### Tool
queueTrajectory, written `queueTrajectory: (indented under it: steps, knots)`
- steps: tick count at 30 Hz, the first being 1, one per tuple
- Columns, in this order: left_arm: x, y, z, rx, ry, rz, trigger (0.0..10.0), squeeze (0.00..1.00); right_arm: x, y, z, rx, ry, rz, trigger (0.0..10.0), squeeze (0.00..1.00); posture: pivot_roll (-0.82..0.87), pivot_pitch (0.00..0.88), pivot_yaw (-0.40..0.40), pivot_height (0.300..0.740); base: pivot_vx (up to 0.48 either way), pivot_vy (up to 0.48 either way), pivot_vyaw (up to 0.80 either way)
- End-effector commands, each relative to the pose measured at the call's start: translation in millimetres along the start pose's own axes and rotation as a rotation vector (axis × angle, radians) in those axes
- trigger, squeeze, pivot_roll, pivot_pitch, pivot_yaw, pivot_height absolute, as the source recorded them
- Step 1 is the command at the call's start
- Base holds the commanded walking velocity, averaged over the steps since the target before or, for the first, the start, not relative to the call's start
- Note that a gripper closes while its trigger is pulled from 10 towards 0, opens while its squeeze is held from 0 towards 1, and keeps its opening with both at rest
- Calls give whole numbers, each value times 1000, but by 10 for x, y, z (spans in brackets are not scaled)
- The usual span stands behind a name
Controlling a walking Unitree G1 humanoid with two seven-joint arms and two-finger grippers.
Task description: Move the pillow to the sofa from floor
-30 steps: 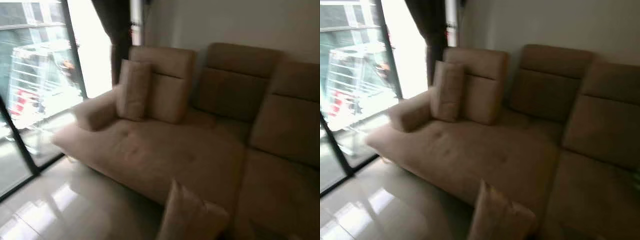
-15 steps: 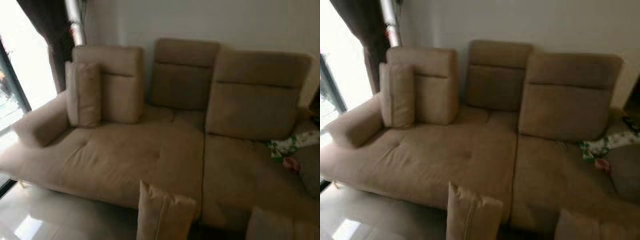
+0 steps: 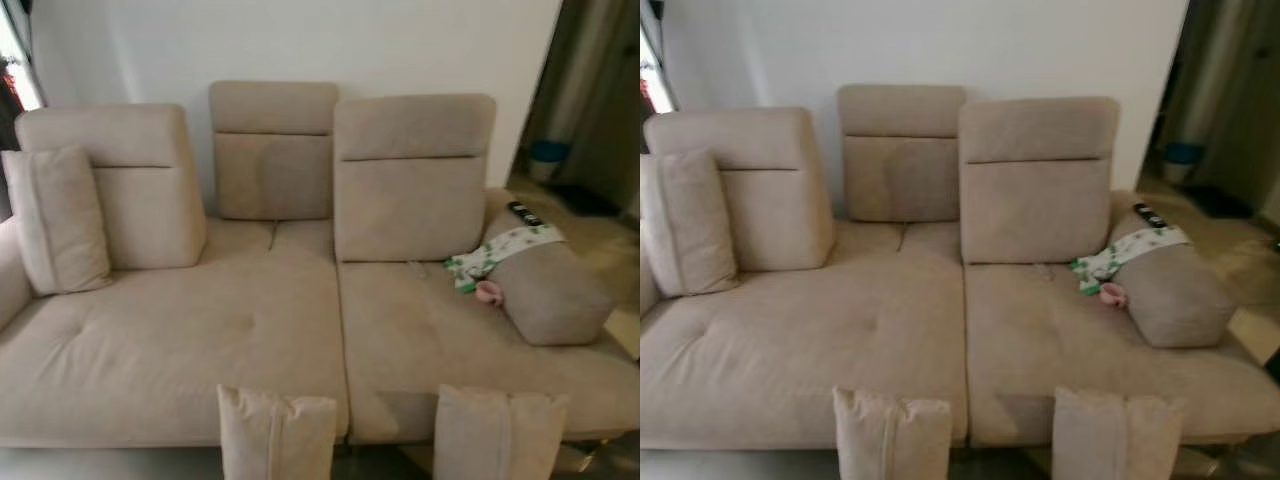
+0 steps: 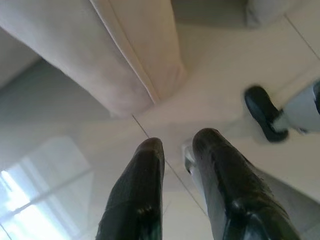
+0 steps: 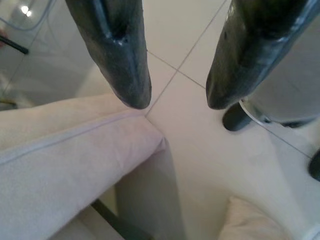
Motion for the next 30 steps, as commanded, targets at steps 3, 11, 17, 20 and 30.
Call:
queueTrajectory:
  steps: [3,11,17,20,30]
  knots:
    - [2,1721,517,-358,-292,552,10000,0,69,1076,41,365,-17,467,10000,0,48,0,75,735,0,0,0]
    - [-11,1718,481,-374,-300,565,10000,0,82,1047,61,375,-27,449,10000,0,51,0,74,735,0,0,0]
    - [-2,1704,482,-375,-294,554,10000,0,88,998,48,377,-26,429,10000,0,54,0,71,735,0,0,0]
    - [3,1700,488,-377,-291,547,10000,0,98,983,13,377,-21,413,10000,0,54,0,69,735,0,0,0]
    - [8,1694,508,-373,-293,544,10000,0,156,921,-85,372,6,315,10000,0,53,0,64,735,0,479,0]
Point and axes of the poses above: a point about 5 cm out from each wrist's last joint towards the gripper, its own x axis pointing out of the wrist towards the gripper, its own y axis along the axis of the wrist's last joint, z = x × y, the point moved 2 cm from there along x, pointing out of the wrist towards the gripper, and after that the axes turned 6 degrees about -x, right-handed, at the moved point
